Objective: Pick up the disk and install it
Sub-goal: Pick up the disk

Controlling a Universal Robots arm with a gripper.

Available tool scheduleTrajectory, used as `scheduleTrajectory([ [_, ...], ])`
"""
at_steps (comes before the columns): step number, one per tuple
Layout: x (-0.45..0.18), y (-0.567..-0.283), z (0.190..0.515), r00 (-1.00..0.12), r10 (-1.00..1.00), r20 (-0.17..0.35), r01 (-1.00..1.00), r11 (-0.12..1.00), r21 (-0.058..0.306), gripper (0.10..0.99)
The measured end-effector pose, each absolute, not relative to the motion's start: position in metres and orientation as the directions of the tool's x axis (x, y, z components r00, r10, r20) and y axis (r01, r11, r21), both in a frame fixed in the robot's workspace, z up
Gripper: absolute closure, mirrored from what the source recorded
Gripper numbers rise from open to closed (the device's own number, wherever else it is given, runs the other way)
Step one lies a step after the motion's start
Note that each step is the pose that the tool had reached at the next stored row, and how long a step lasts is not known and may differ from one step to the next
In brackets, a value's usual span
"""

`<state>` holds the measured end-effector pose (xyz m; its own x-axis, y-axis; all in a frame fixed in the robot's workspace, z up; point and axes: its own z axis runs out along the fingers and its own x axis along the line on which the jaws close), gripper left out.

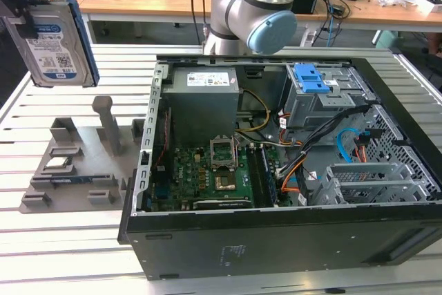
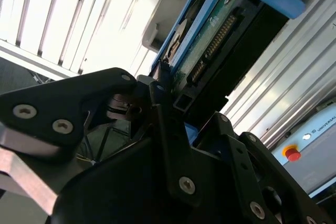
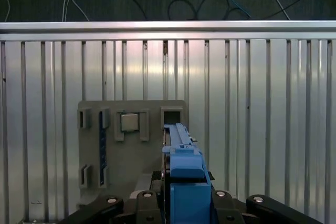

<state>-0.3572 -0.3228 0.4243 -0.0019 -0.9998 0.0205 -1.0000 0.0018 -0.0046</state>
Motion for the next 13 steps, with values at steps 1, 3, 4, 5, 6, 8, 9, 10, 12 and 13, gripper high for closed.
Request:
scheduleTrajectory([
  [1,-0.357,-0.323,0.429,-0.002,-1.0,0.021,-1.0,0.002,-0.005,0.722],
  [3,-0.357,-0.323,0.435,-0.002,-1.0,0.021,-1.0,0.002,-0.005,0.722],
  [4,-0.357,-0.323,0.436,-0.002,-1.0,0.021,-1.0,0.002,-0.005,0.722],
  [5,-0.357,-0.323,0.438,-0.002,-1.0,0.021,-1.0,0.002,-0.005,0.722],
  [6,-0.356,-0.323,0.44,-0.002,-1.0,0.021,-1.0,0.002,-0.004,0.722],
  [8,-0.356,-0.323,0.444,-0.002,-1.0,0.021,-1.0,0.002,-0.005,0.722],
  [9,-0.356,-0.323,0.446,-0.002,-1.0,0.021,-1.0,0.002,-0.004,0.722],
  [10,-0.356,-0.322,0.449,-0.002,-1.0,0.021,-1.0,0.002,-0.004,0.722],
  [12,-0.356,-0.322,0.452,-0.002,-1.0,0.021,-1.0,0.002,-0.004,0.722],
  [13,-0.356,-0.322,0.453,-0.002,-1.0,0.021,-1.0,0.002,-0.004,0.722],
])
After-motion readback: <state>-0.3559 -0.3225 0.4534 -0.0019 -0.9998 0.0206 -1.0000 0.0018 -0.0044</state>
